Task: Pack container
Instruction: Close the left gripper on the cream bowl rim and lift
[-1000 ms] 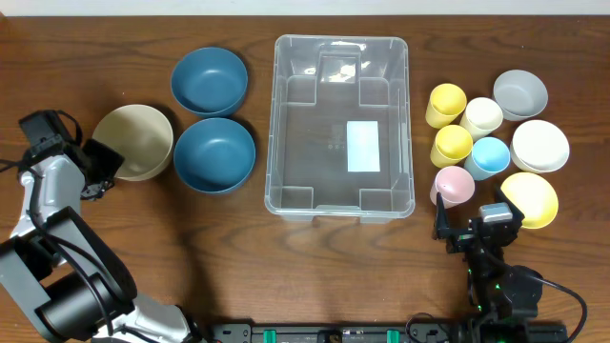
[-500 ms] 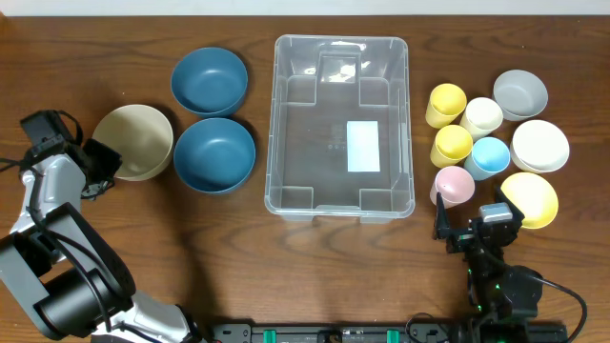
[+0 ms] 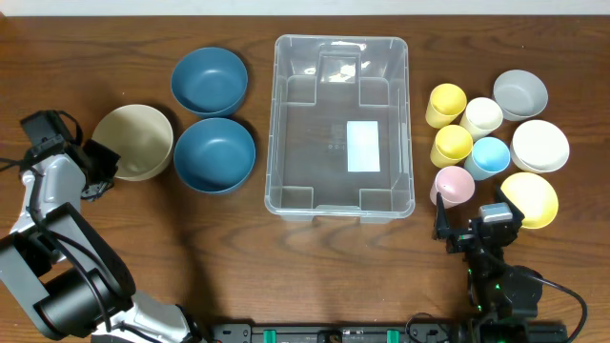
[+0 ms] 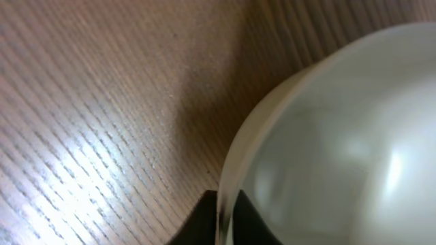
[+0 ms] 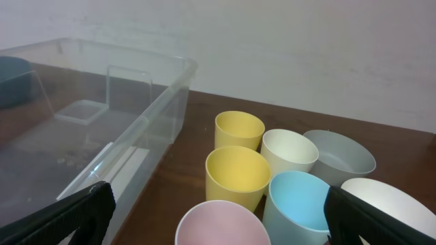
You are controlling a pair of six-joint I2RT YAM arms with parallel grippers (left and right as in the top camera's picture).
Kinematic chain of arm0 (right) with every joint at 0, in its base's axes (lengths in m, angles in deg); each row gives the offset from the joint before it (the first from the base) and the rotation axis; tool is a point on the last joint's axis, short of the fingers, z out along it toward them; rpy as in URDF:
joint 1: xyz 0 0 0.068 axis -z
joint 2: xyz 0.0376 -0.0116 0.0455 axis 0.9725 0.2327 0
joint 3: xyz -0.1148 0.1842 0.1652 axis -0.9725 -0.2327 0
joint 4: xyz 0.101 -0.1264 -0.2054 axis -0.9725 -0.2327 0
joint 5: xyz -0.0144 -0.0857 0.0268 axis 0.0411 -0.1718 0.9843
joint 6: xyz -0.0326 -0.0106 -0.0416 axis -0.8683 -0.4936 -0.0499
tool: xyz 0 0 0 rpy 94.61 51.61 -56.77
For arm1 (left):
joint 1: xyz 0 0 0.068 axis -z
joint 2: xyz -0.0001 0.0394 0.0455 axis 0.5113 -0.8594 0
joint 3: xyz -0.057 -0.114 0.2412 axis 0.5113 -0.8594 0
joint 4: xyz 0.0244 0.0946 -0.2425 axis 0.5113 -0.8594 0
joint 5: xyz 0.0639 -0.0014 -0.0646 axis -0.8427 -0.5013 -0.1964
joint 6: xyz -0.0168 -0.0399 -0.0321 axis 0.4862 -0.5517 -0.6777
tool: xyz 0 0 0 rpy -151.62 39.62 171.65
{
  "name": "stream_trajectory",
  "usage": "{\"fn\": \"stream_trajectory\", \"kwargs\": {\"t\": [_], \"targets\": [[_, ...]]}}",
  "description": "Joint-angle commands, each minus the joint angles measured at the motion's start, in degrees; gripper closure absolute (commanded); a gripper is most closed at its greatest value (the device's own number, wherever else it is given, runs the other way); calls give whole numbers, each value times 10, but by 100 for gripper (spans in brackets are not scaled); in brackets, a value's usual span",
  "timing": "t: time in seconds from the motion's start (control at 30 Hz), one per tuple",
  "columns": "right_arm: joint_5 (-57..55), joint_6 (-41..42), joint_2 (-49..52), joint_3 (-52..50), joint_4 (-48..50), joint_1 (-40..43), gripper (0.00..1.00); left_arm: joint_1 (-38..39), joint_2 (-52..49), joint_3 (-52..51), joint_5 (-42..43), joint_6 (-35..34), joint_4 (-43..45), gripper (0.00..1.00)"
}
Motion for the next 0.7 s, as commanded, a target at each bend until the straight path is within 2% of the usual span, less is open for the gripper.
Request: {"fn": "stream_trajectory", "kwargs": {"t": [0.0,0.3,0.5,0.67], "targets": [[2,-7,-3,-1,-2,6,1,-2,-7,-3,-17,18,-1,94],[2,-7,-3,-1,-2,6,1,-27,33,-2,-17,27,-24,94],[2,-7,-3,-1,-2,6,1,-43,114,-2,-13,28,-36,94],[2,-7,-3,-1,-2,6,1,-36,202,-2,83,59,-9,94]]}}
